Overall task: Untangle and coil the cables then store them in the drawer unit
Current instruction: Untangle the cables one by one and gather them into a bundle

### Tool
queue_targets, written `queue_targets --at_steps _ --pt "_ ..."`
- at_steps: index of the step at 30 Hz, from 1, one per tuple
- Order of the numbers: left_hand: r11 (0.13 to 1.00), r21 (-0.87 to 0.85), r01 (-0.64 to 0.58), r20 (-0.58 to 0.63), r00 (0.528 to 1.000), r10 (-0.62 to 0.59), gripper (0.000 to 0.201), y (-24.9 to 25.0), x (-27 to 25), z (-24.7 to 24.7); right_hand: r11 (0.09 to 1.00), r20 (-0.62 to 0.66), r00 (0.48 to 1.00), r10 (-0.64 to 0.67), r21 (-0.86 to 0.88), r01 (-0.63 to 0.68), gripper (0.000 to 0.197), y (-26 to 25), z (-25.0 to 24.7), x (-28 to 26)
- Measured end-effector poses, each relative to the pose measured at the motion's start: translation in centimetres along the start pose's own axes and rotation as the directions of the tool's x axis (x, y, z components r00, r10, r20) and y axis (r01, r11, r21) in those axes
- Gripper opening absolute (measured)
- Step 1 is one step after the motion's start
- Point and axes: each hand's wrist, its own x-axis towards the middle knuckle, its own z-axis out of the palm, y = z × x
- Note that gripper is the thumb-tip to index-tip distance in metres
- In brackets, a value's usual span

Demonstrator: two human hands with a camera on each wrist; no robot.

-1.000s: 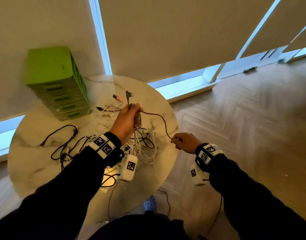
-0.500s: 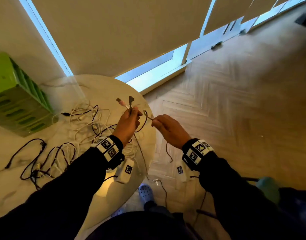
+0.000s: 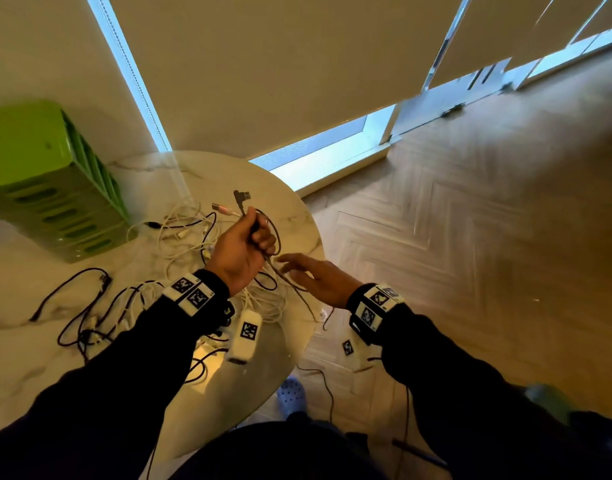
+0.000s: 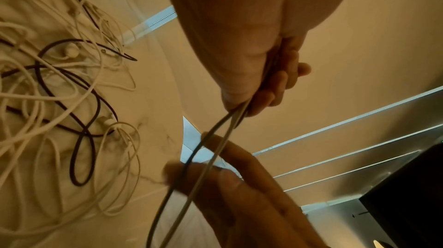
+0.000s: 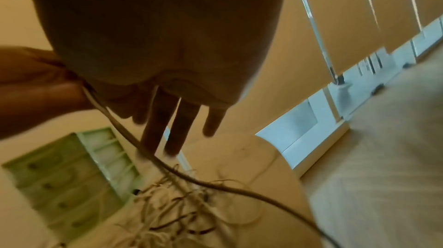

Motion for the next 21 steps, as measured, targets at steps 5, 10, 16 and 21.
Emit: queue_targets --at_steps 5,10,16,21 --pt "0.984 0.171 -0.05 -0.047 0.997 0.059 0.042 1.2 -0.1 -1.8 0.995 -0.033 0.999 -0.023 0.095 0.026 0.024 -2.5 0.9 1.7" --pt "0.964 0.266 -0.034 -0.053 0.997 0.049 0.037 2.0 -0.7 -2.7 0.874 0.136 0.98 0.142 0.447 -0.189 0.039 -3.3 0.0 1.9" --pt "0.983 0.174 -0.053 -0.009 0.998 0.055 0.043 2.2 -1.0 -2.6 0.868 0.12 0.983 0.138 0.464 -0.178 0.013 -4.9 1.0 2.9" --pt "0.96 0.274 -0.052 0.006 0.999 0.053 0.048 3.0 -1.2 -3.6 0.815 -0.085 0.987 0.133 0.577 -0.06 0.02 -4.9 0.3 2.8"
